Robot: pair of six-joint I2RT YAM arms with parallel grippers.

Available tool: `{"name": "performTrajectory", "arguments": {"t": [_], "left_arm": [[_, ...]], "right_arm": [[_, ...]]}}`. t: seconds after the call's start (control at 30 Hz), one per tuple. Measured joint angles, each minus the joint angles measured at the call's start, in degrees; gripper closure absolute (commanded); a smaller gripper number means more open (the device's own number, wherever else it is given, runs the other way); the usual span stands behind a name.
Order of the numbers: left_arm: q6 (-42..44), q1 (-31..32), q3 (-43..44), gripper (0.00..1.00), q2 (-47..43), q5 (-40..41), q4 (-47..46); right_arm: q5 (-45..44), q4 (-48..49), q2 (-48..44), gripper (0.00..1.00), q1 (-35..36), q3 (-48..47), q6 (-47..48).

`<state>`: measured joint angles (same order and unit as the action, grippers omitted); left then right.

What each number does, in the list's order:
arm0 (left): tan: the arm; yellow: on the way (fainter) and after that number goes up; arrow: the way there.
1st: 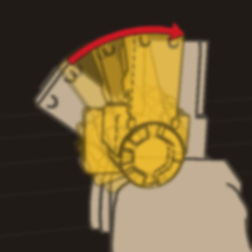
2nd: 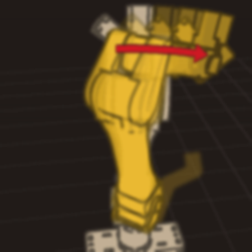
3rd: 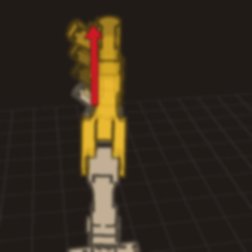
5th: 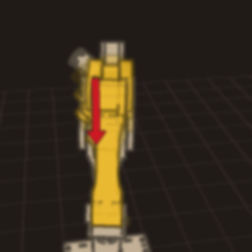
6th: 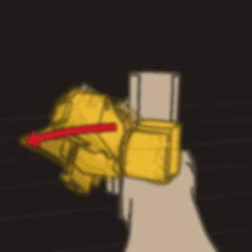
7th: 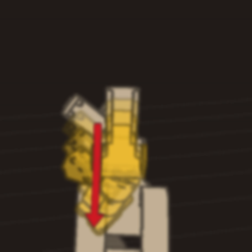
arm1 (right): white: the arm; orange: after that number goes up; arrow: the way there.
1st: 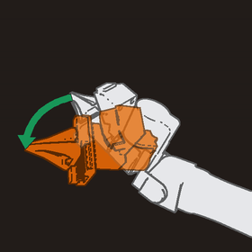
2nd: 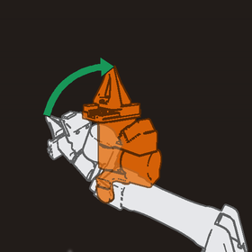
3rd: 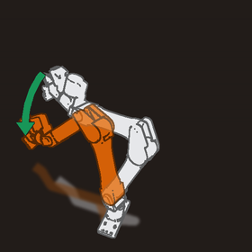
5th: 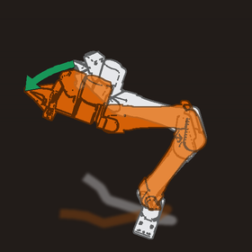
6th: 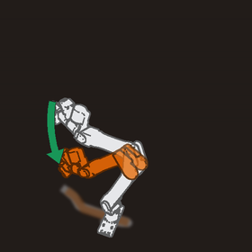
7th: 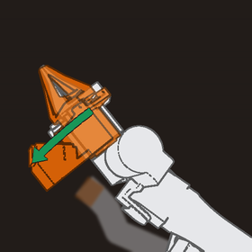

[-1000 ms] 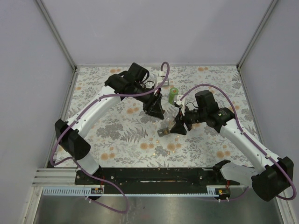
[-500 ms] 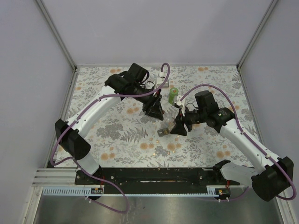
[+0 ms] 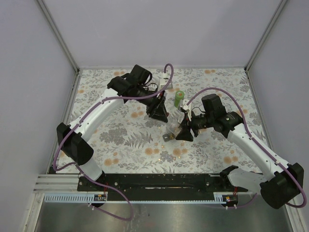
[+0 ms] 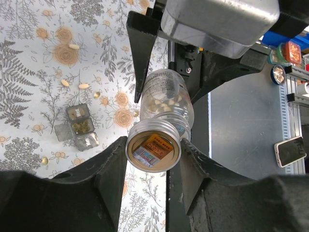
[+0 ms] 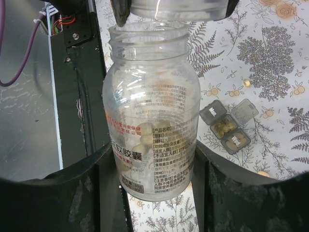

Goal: Sort the pills into containers
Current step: Screw the lid of the pill bottle onto the pill bottle.

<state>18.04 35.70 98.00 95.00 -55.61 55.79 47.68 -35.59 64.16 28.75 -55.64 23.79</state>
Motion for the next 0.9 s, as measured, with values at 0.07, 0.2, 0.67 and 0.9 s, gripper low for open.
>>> {"name": "performTrajectory", "arguments": {"t": [0.07,0.2,0.67,0.9], "left_arm": [[0.0,0.0,-0.3,0.84,0.0,-0.4,0.0],[0.0,0.0,-1.0,0.83,0.0,-1.0,-0.2],[0.0,0.1,-1.4,0.82,0.0,-3.7,-0.3],[0.1,0.1,-2.1,0.80,0.0,-3.7,-0.4]], "right_arm": [[0.0,0.0,0.0,1.00,0.0,0.0,0.0],[-0.1,0.0,0.2,1.00,0.0,0.0,0.0],[-1.1,0.7,0.6,1.00,0.0,0.0,-0.1],[-1.6,0.7,0.6,1.00,0.0,0.0,-0.5]]}}
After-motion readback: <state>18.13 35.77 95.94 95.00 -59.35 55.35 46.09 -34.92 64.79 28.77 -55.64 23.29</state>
